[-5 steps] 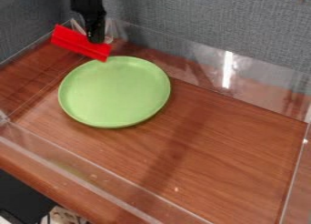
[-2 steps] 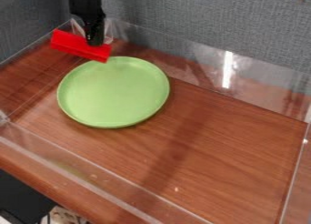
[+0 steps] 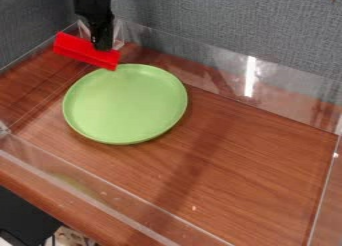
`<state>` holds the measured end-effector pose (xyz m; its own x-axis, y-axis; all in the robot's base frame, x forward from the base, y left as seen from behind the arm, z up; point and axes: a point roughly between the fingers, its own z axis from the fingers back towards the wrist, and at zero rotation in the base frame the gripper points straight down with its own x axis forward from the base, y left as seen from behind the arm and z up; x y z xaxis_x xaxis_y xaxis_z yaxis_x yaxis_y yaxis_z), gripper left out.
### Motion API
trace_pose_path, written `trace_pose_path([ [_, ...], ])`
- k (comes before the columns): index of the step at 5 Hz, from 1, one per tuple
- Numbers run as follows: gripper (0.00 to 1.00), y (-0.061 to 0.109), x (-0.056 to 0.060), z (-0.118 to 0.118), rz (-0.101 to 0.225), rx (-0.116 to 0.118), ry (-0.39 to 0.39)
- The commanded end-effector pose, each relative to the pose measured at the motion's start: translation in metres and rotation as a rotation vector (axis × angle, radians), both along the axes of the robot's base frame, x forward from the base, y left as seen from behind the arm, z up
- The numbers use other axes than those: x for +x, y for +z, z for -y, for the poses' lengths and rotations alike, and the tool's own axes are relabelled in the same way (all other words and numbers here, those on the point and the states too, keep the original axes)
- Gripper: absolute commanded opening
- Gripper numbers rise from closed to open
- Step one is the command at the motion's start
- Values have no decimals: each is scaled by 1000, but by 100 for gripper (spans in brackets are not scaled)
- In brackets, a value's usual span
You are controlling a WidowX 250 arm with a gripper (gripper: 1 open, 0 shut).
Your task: Put the red object on the left side
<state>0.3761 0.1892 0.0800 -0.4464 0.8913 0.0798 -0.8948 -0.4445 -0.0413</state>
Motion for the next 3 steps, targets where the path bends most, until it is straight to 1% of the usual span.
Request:
trace_pose_path([
  [1,0,45,6,-3,98,41,13],
  [3,0,52,11,4,99,29,27],
])
